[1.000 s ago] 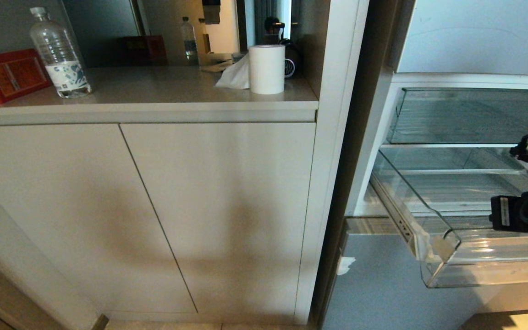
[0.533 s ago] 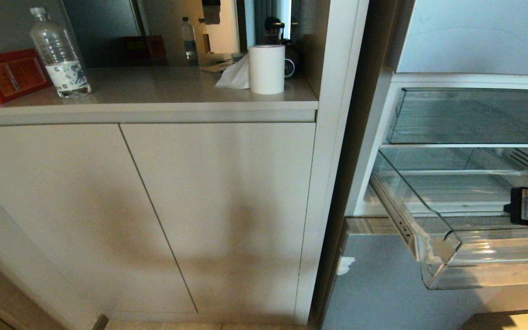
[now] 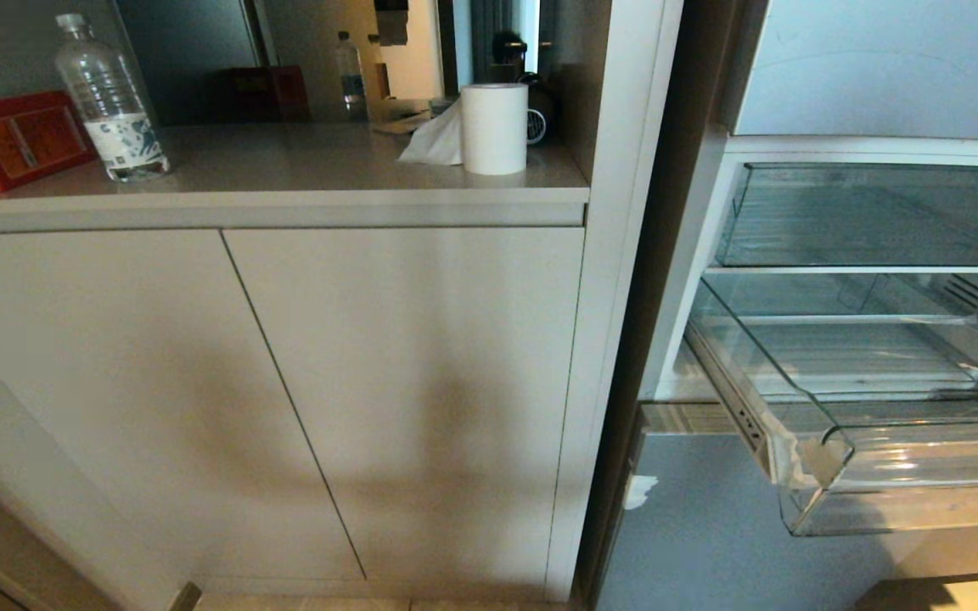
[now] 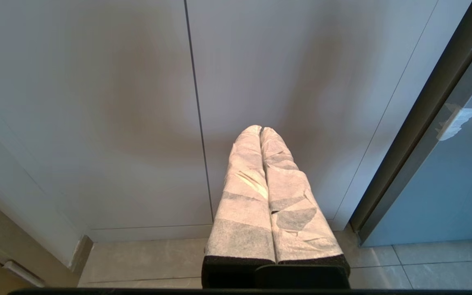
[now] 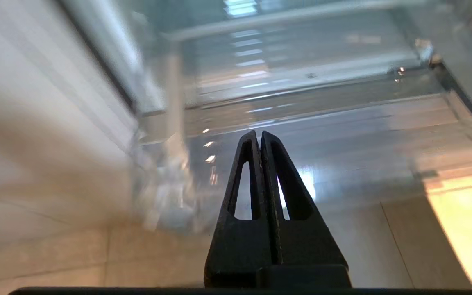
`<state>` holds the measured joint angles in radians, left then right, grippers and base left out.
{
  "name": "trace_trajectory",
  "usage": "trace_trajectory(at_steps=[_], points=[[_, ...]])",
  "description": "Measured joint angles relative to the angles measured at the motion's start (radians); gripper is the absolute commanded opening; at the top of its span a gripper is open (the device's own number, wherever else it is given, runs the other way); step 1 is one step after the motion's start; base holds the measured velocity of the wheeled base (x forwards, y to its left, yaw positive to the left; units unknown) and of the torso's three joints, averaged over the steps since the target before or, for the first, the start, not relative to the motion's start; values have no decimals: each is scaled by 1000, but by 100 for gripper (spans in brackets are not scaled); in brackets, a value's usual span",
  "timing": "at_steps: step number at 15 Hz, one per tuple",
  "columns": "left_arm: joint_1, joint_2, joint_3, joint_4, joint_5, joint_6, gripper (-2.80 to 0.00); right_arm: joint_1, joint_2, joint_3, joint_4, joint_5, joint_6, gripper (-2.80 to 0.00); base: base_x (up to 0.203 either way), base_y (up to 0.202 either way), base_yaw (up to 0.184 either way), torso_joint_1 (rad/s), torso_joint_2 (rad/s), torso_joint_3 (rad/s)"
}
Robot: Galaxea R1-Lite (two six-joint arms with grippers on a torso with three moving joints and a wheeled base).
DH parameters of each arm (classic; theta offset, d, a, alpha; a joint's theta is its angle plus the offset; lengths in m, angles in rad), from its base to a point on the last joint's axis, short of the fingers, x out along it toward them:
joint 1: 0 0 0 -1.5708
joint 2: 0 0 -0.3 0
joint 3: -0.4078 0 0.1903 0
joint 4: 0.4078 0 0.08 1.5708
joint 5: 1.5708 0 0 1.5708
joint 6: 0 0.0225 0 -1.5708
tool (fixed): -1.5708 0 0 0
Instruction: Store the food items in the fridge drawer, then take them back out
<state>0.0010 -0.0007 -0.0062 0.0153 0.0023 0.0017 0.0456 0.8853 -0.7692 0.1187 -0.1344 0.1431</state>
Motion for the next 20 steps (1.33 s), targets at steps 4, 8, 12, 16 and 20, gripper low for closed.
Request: trace_trajectory(at_steps=[4,8,12,16,20], points=[[0,0,0,0,0,0,-280,28,-415,378,-110,40,-129,-280,0,0,0,0,0,0],[0,0,0,0,0,0,-280,-29,-587,724,-308,138,-206,-280,0,0,0,0,0,0],[1,0,0,0,0,0,-280,-60,-726,761,-128,175,-253,-280,0,0,0,0,0,0],[0,0,0,0,0,0,-280,-47,-854,765,-117,145,-260,-280,0,0,0,0,0,0],[1,0,0,0,0,0,-280,-46,-881,768,-115,142,-251,-280,0,0,0,0,0,0]])
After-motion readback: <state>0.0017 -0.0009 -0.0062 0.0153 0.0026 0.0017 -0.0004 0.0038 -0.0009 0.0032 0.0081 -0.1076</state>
